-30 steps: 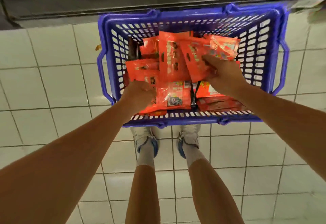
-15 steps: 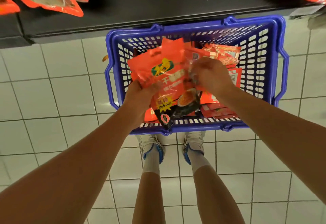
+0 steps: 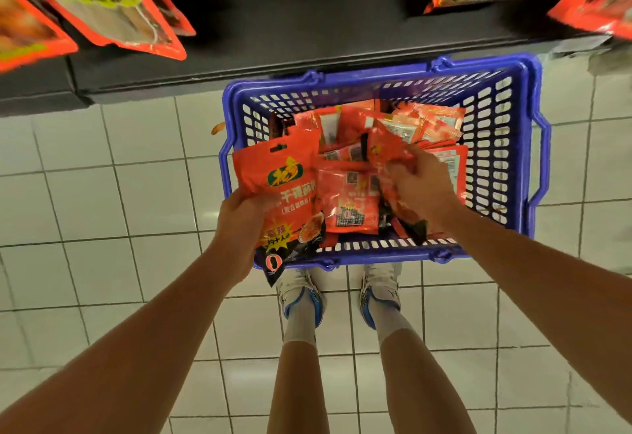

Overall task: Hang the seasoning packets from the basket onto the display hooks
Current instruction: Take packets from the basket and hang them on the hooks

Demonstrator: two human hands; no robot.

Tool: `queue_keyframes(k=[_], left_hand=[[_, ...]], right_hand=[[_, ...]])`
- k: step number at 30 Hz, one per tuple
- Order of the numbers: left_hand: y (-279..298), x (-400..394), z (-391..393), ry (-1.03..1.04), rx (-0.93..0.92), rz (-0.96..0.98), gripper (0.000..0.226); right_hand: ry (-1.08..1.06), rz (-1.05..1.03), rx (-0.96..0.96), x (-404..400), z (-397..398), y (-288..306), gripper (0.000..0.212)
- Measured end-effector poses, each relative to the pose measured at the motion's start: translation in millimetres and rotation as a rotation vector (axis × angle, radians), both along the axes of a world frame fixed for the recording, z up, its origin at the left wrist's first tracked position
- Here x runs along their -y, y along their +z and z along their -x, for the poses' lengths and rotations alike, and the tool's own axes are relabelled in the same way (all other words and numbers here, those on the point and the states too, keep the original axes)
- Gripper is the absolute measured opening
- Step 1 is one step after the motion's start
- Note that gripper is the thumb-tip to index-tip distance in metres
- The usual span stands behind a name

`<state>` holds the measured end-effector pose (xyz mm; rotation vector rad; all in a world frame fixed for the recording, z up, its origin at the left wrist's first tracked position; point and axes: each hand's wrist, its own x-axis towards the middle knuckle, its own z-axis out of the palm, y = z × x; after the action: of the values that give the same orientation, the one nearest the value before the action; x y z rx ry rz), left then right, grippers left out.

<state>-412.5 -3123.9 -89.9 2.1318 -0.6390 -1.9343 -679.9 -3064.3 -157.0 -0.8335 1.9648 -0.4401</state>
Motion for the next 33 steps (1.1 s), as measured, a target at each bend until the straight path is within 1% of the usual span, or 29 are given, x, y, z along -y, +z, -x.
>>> queue_keyframes(k=[2, 3, 5, 7, 11, 13, 15, 17, 19, 21, 23, 24, 27, 29, 31, 33], left_hand=[[15.8, -1.4, 8.0, -0.017, 0.006, 0.003, 0.039], [24.1, -1.7, 12.2, -0.026, 0.006, 0.010, 0.038], [41.5, -2.1, 20.4, -0.020, 0.014, 0.032, 0.035], [61.8, -4.2, 26.5, 0.007, 0.033, 0.037, 0.033], [117.6, -14.7, 29.4, -0.019, 0.004, 0.036, 0.032], [153.4, -19.1, 26.2, -0.016, 0.004, 0.054, 0.033], [194.4, -20.2, 20.2, 0.009, -0.011, 0.093, 0.032], [240.3, -19.4, 15.7, 0.031, -0.025, 0.132, 0.030], [289.5, -17.9, 11.9, 0.064, -0.032, 0.172, 0.026], [340.4, -16.9, 10.8, 0.075, -0.041, 0.226, 0.025], [390.9, -16.0, 11.2, 0.086, -0.057, 0.297, 0.024], [416.4, -16.6, 11.0, 0.091, -0.061, 0.338, 0.021], [489.3, -18.5, 11.0, 0.103, -0.063, 0.482, 0.014], [529.7, -20.5, 10.7, 0.093, -0.048, 0.583, 0.011], [565.9, -19.6, 8.0, 0.094, -0.055, 0.664, 0.011], [600.4, -15.9, 0.0, 0.103, -0.082, 0.739, 0.013]], right_hand=[[-0.275, -0.079, 0.258, -4.8, 13.1, 21.1, 0.004], [-0.368, -0.113, 0.386, -7.0, 18.0, 33.3, 0.007], [-0.454, -0.152, 0.538, -11.8, 22.4, 58.2, 0.028], [-0.504, -0.162, 0.598, -16.5, 23.1, 80.8, 0.038], [-0.555, -0.109, 0.647, -23.2, 15.1, 135.5, 0.040], [-0.602, -0.069, 0.674, -28.0, 8.9, 169.9, 0.042], [-0.627, 0.000, 0.705, -30.0, 2.8, 211.6, 0.039], [-0.621, 0.063, 0.683, -28.6, -1.8, 261.9, 0.041], [-0.608, 0.092, 0.604, -22.7, -5.5, 317.2, 0.043], [-0.575, 0.133, 0.545, -15.4, -7.7, 371.8, 0.032], [-0.515, 0.219, 0.508, -5.5, -7.0, 428.0, 0.013], [-0.476, 0.273, 0.477, -0.6, -6.0, 458.9, 0.010], [-0.347, 0.437, 0.381, 16.0, -1.7, 548.2, 0.016], [-0.238, 0.521, 0.331, 24.3, 0.7, 598.2, 0.013], [-0.135, 0.578, 0.316, 31.2, 0.6, 645.3, 0.010], [-0.058, 0.637, 0.311, 37.2, -2.0, 687.4, 0.012]])
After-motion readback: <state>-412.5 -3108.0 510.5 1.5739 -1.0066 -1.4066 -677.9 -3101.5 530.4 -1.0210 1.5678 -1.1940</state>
